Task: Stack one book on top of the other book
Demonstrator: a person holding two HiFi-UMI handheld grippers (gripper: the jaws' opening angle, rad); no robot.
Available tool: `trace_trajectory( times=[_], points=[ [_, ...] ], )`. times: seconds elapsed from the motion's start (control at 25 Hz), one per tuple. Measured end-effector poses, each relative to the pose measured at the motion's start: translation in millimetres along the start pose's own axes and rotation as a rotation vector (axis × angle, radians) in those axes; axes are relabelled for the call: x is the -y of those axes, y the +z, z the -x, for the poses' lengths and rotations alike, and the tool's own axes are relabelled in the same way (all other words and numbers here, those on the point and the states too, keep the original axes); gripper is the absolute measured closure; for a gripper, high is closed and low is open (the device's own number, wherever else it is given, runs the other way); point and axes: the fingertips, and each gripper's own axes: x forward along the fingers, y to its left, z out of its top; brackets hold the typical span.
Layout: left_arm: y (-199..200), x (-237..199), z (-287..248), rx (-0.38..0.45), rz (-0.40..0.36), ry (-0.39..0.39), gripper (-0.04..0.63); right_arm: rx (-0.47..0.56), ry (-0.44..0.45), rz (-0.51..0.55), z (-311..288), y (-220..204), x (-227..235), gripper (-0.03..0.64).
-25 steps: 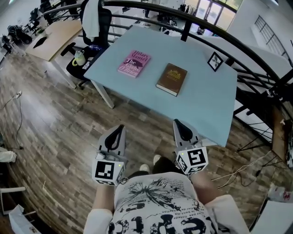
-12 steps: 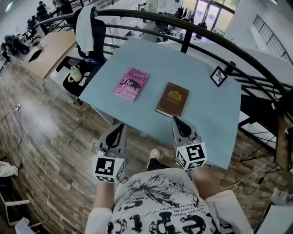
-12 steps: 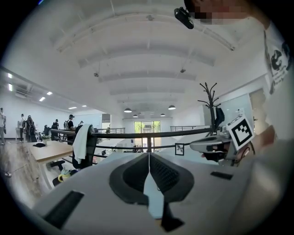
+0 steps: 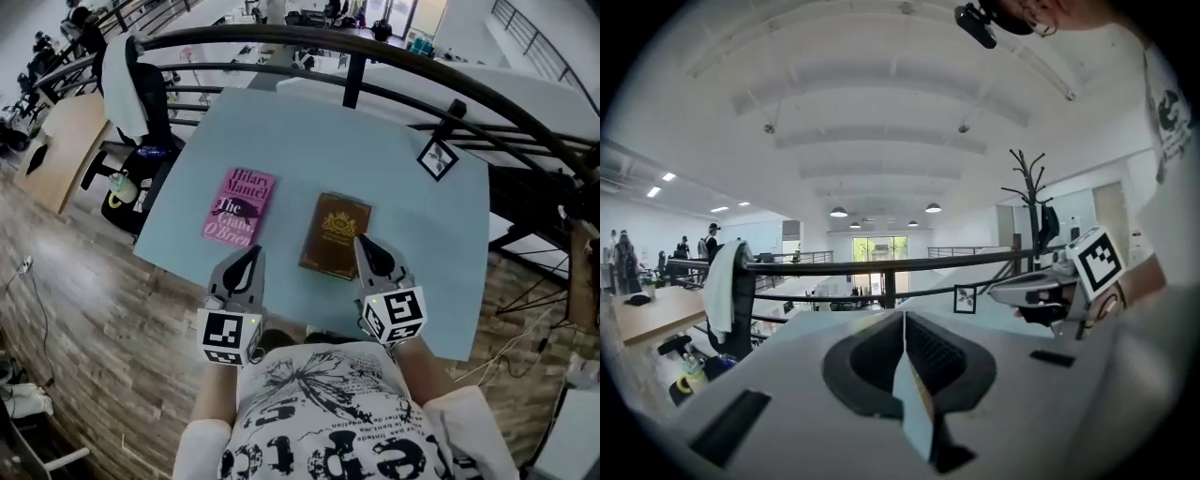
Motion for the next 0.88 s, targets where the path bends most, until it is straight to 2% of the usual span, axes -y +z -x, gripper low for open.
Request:
trace_trajectory(
  times=[0.4, 0.56, 0.68, 0.88],
  points=[
    [-12.7, -3.2, -99.1, -0.074, -0.02, -0.265, 0.584, -0.104, -0.197, -0.108, -26.4, -31.8, 34.5, 0.623],
    [-25.4, -4.6, -120.7, -0.136, -0.014, -0.388, 0.584, -0.152, -0.272, -0.157, -32.1, -46.7, 29.5, 0.623],
    [-37.6, -5.8, -132.4, -0.19, 0.013, -0.451, 0.584, -0.231, -0.293, -0.205, -35.9, -69.7, 22.8, 0.623],
    [-90.5, 3.2, -149.0, -0.325, -0.005, -0.532, 0.584, -0.36, -0.329, -0.264, -38.9, -120.8, 19.8, 0.621]
  ],
)
